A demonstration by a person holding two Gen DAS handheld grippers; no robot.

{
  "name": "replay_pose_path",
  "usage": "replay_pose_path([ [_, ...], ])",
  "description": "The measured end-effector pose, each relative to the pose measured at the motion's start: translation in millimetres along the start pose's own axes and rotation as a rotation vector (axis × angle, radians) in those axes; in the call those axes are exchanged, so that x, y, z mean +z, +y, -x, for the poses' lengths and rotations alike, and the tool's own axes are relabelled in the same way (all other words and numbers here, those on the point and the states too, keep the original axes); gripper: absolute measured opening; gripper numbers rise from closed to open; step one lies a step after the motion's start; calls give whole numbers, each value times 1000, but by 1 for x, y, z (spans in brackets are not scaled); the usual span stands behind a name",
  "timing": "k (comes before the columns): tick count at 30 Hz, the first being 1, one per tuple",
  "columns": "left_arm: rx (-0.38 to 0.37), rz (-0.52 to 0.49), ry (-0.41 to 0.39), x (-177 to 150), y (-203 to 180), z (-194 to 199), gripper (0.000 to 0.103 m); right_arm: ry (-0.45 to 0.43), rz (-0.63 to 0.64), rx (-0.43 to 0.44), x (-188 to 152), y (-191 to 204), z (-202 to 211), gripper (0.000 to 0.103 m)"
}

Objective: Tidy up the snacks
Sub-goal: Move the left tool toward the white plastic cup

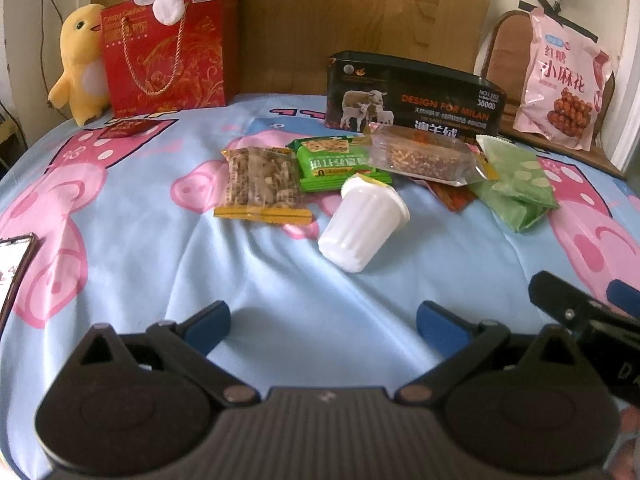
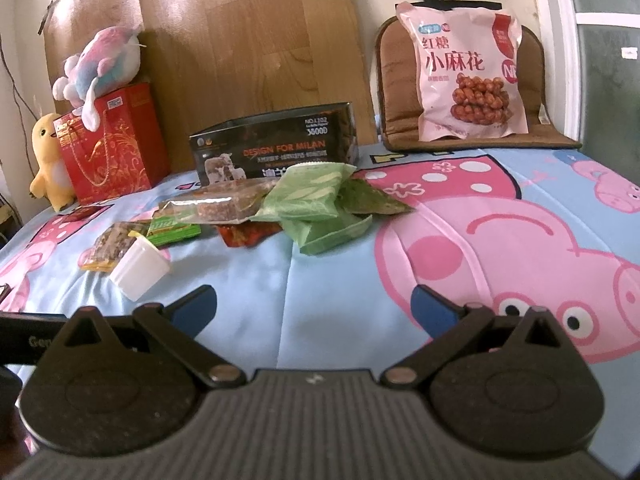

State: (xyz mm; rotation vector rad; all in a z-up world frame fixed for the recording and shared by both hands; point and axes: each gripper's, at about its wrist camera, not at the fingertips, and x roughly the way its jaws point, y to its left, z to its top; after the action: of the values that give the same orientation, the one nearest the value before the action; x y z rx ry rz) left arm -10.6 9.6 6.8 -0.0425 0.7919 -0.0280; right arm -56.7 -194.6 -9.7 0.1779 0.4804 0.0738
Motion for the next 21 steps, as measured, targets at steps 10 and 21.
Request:
replay_pose_path([
  [10, -11, 7, 0, -1, 3, 1, 103, 0, 2, 1, 0, 1, 1, 103],
  [21, -8, 25, -40, -8, 34, 10, 102, 11, 25, 16, -1, 8, 1, 100],
])
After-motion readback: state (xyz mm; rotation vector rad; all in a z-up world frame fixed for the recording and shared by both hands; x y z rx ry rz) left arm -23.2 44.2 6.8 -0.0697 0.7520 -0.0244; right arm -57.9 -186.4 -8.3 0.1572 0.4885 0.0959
